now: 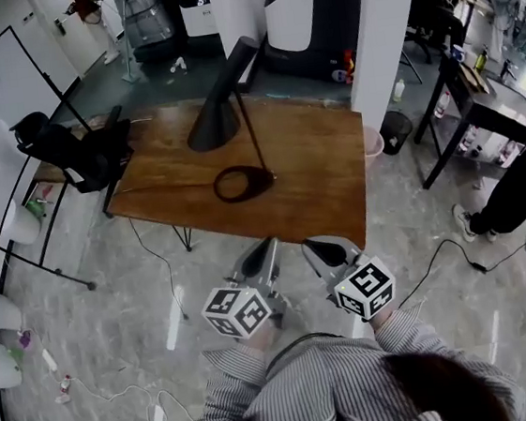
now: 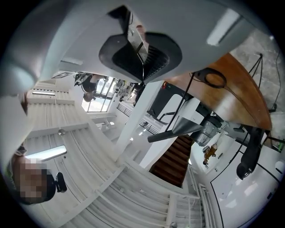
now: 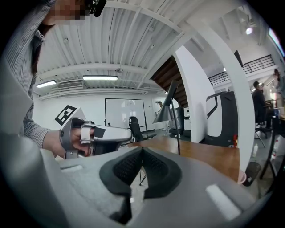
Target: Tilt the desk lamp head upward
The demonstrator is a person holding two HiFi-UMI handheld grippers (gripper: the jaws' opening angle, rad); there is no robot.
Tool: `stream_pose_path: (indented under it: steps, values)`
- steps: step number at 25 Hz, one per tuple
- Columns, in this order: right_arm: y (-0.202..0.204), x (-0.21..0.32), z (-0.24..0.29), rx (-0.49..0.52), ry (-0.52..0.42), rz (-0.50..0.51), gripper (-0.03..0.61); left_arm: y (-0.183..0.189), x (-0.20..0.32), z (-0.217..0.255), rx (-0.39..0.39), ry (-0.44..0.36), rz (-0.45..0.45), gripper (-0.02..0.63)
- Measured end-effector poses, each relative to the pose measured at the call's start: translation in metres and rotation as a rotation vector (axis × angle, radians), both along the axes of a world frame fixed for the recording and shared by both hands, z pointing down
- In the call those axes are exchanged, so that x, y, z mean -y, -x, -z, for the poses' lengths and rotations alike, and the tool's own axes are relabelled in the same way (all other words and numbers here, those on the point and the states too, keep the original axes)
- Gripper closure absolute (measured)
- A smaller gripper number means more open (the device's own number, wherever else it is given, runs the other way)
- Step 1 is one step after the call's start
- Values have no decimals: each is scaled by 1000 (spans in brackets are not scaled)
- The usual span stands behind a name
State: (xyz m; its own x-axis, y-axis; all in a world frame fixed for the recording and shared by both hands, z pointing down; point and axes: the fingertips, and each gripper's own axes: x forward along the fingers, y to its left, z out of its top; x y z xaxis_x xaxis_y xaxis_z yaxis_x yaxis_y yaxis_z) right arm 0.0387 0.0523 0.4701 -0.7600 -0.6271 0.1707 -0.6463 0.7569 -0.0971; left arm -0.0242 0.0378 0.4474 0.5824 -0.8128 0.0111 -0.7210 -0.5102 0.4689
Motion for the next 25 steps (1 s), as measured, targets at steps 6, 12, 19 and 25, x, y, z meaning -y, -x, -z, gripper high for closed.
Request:
stream_pose_path:
  steps: [6,12,19,25]
  values:
    - [26,85,1,0,5,-44,577,29,85,8,17,7,-45,601]
    - [52,149,-9,-46,21,-69,575,58,152,2,-2,34,-71,581]
    - [61,201,-18,-87,30,-55,561,78,202,-6,-79,77,-42,537]
    - [61,243,-30,-130,36,-41,529,91,228,-10,-96,80,11,501]
